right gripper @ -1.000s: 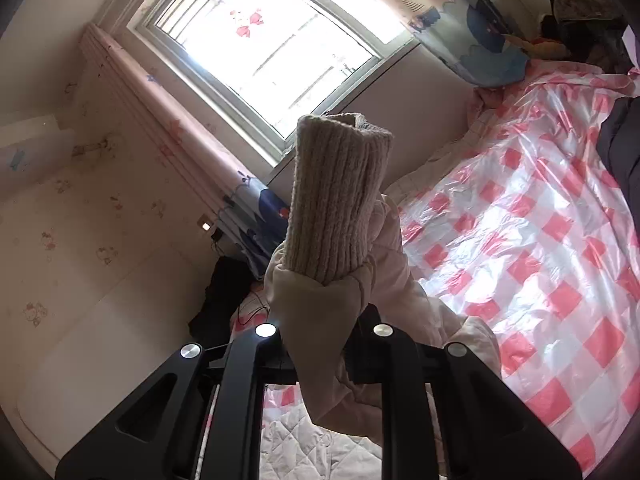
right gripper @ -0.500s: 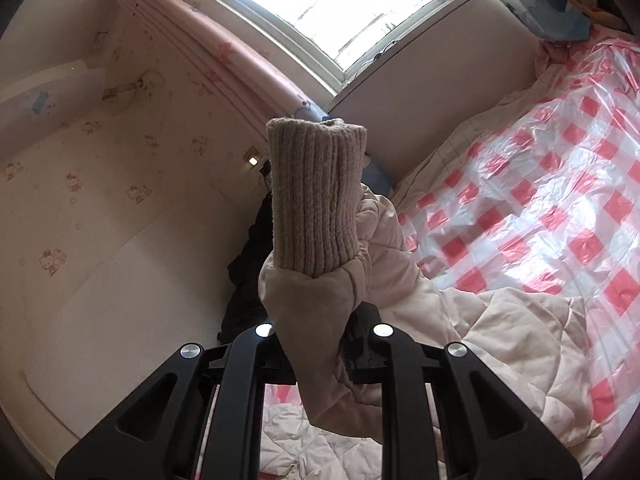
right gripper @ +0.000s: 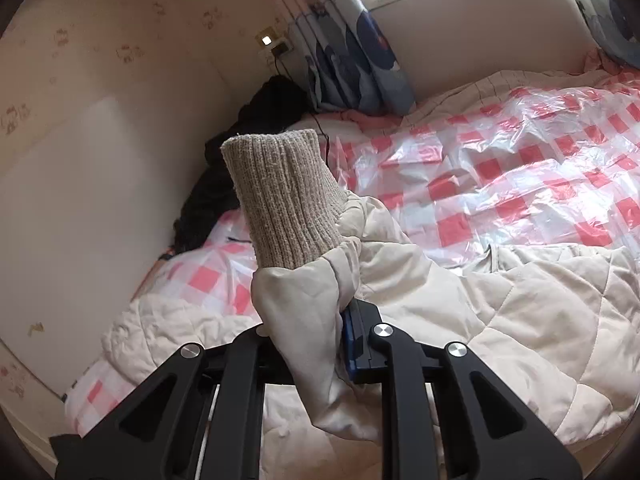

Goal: Fold large clothes

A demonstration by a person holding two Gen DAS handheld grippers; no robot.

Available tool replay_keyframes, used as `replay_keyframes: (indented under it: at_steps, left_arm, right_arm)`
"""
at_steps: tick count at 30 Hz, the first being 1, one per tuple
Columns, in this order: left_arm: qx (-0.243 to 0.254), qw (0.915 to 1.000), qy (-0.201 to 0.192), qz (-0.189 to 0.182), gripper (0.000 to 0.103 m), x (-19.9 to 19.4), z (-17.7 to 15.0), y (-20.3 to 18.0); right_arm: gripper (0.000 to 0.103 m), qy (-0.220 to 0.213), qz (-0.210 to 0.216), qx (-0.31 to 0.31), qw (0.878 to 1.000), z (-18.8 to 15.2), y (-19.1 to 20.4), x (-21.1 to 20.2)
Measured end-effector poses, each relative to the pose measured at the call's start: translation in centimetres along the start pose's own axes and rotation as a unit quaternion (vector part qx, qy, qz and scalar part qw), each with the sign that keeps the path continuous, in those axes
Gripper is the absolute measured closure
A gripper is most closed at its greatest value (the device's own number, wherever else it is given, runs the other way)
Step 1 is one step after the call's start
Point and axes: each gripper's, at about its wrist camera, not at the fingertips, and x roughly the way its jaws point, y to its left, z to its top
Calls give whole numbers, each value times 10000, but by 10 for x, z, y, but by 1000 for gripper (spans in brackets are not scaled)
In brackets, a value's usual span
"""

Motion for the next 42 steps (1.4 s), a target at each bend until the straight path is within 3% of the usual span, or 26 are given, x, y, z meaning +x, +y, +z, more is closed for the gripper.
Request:
replay_keyframes:
  at_steps: [7,14,16,18,20,25,26,30,34,36,39,42]
  left_arm:
    - [58,10000,63,-43,7,0,-2,-2]
    - [30,9999,154,-67,7,4,-3,-1]
    - [35,9998,161,-64,7,5,-3,-1]
    - [15,9998,175,-76,7,4,-4,0]
    - [9,9998,189,-67,7,5,-4,1]
    - [-16,9998,198,-46,7,7,-3,1]
    - [-3,9998,183,-27,7,7,-3,0]
    - [81,9999,134,39,7,10,-5,-6]
    - [128,9997,81,206,7,19,-8,-12]
    - [66,9996,113,270,7,24,-9,-11]
    - [-54,9996,125,232,7,26,-6,-7]
    - [-166,9996,26,-207,7,22,0,-4]
  right_arm:
    - [88,471,-139,-295,9984,-48,14,58]
    - [88,793,-141,-522,9954,-91,27,90]
    - [84,942,-120,-477,9943,-96,27,99]
    - [74,1511,-143,-339,9878,-102,23,119]
    - [73,2094,-266,-245,9772,-113,17,136]
    - [70,2165,372,150,9755,-109,6,112]
    - [65,2179,454,223,9747,-107,3,105]
    - [16,2207,544,-17,9738,-100,-2,86]
    - [11,1950,513,182,9793,-92,-4,74]
    - [10,1969,283,-265,9797,-97,8,74]
    - [10,2191,217,-993,9704,-111,31,70]
    - [10,2148,62,-1462,9656,-123,42,49]
